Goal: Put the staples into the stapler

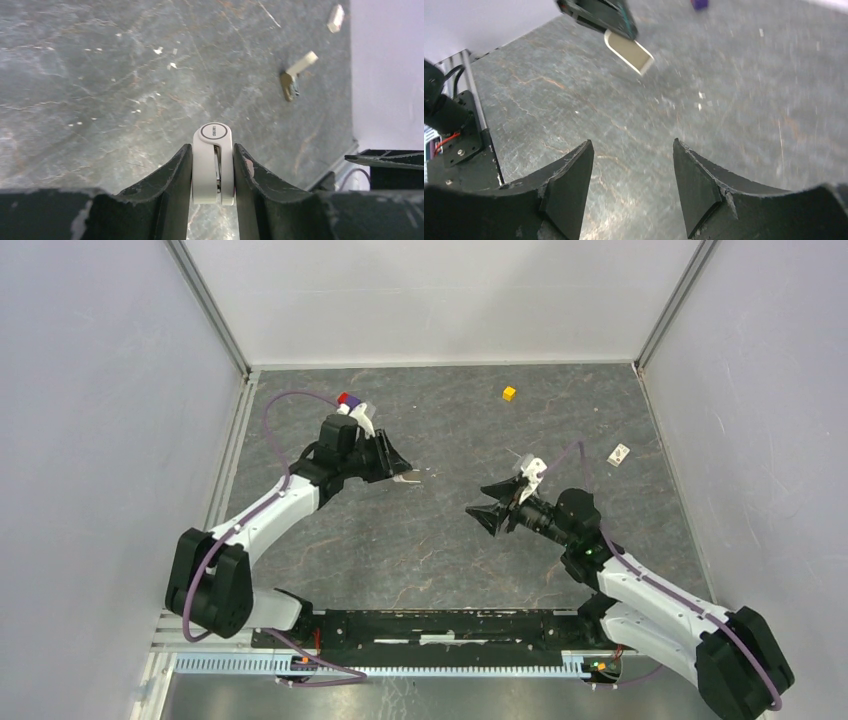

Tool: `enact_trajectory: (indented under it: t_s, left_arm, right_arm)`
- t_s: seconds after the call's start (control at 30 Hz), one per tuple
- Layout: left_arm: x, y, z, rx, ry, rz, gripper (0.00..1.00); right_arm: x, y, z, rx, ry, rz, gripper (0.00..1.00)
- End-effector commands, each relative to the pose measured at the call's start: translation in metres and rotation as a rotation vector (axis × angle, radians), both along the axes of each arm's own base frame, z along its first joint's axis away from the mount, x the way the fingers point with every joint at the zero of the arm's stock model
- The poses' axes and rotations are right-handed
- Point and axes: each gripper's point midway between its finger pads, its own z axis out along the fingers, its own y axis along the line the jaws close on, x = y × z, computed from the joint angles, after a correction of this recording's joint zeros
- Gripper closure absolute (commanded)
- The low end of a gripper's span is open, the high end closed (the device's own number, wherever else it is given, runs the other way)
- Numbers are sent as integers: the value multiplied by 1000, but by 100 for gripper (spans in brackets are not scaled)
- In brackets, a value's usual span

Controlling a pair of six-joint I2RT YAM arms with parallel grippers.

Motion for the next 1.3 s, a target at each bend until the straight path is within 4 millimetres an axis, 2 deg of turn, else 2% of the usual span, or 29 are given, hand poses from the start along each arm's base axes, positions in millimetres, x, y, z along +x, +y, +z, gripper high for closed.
enact_trajectory:
  t_s: [0.0,0.1,0.3,0.47,0.57,0.77,0.8,0.83,0.93,1.03,1.13,1.27]
  left_arm:
    - [-29,-29,37,-195,9,-154,59]
    - [-47,-37,39,-243,36,-211,59]
    - [-75,-54,50,-300,52,-317,59]
    - [-88,-60,59,-319,42,-366,58]
    - [-93,-61,58,-317,49,-384,57]
    - [-104,-62,63,-336,62,-422,58]
    - [-107,-62,66,-337,54,-429,58]
    - [-108,-61,66,-333,49,-430,57]
    - [-108,-56,70,-305,20,-423,54]
    - [-108,-51,88,-281,-69,-428,41]
    - [-105,-40,116,-215,-250,-442,23]
    - [-117,-28,148,-126,-546,-542,17]
  right_arm:
    - [-16,18,51,42,-435,147,34]
    - [-28,23,58,73,-566,190,34]
    - [-22,56,35,-80,-579,286,32]
    - [-20,73,34,-114,-607,307,32]
    - [-17,83,37,-133,-624,305,32]
    - [-12,94,24,-214,-612,305,33]
    - [-12,94,23,-219,-611,301,35]
    - [-11,94,23,-220,-610,297,42]
    - [-12,94,25,-208,-605,294,72]
    - [-18,91,30,-163,-600,289,92]
    - [-29,86,39,-91,-579,291,100]
    - [-46,80,63,33,-555,301,100]
